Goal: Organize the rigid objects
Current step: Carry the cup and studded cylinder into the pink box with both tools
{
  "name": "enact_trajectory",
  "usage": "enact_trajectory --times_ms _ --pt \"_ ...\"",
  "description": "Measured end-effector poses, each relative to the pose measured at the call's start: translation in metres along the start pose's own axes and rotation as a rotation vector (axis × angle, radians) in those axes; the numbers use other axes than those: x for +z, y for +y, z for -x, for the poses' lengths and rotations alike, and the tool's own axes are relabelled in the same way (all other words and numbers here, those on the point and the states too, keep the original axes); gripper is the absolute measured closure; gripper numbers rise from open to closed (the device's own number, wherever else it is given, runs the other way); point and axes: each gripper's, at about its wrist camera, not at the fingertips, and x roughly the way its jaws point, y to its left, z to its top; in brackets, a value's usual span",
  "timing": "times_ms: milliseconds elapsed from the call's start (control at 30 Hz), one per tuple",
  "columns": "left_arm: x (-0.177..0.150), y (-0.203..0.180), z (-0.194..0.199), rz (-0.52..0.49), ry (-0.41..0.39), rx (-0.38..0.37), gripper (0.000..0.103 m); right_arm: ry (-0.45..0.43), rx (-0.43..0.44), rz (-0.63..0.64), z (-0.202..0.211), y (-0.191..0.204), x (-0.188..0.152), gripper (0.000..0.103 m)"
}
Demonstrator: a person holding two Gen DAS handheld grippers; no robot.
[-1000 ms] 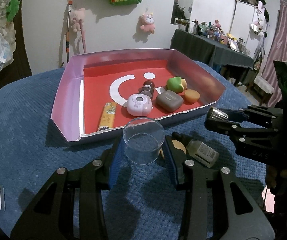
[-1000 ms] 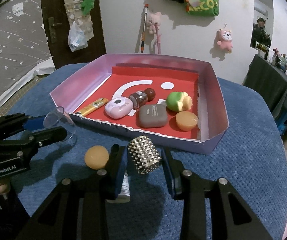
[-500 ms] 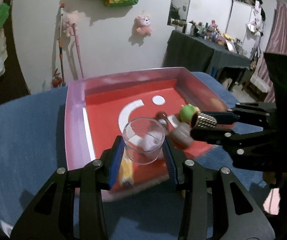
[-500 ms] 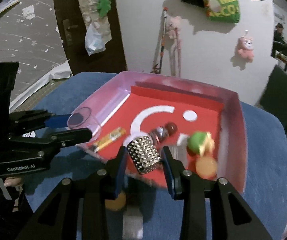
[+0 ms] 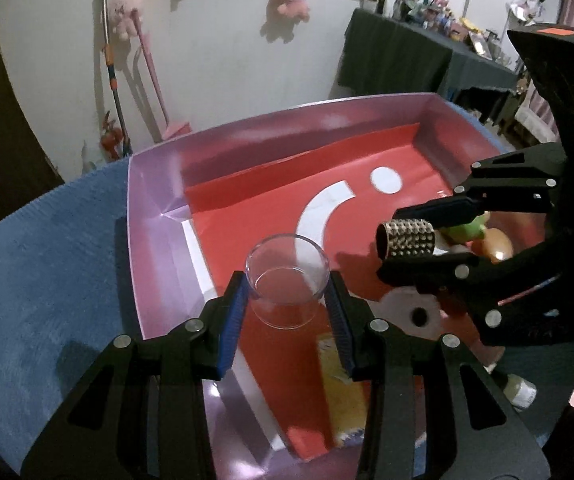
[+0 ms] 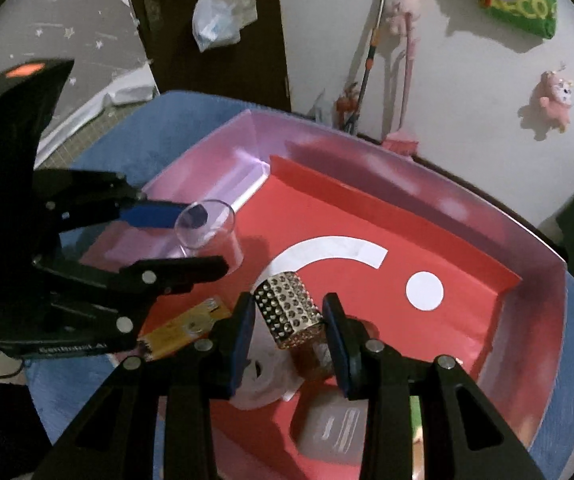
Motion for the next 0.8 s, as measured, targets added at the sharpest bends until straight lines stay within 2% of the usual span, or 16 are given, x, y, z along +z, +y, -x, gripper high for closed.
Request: enact_trajectory --times_ms 367,633,800 --pt "0.008 -0.007 -0.016 -0.081 0.099 0.090 0.065 0.120 0.013 0.035 -0.037 -0.008 0.007 0.065" --pt "0.012 -0.011 -0.018 -0.087 0.158 0.107 0.065 0.151 -0.001 0.055 -0.042 -0.008 0.004 0.065" --pt "0.014 -0.017 -0.015 -0.101 0.169 0.078 0.065 0.148 0.005 0.062 -0.037 -0.011 0.003 0.065"
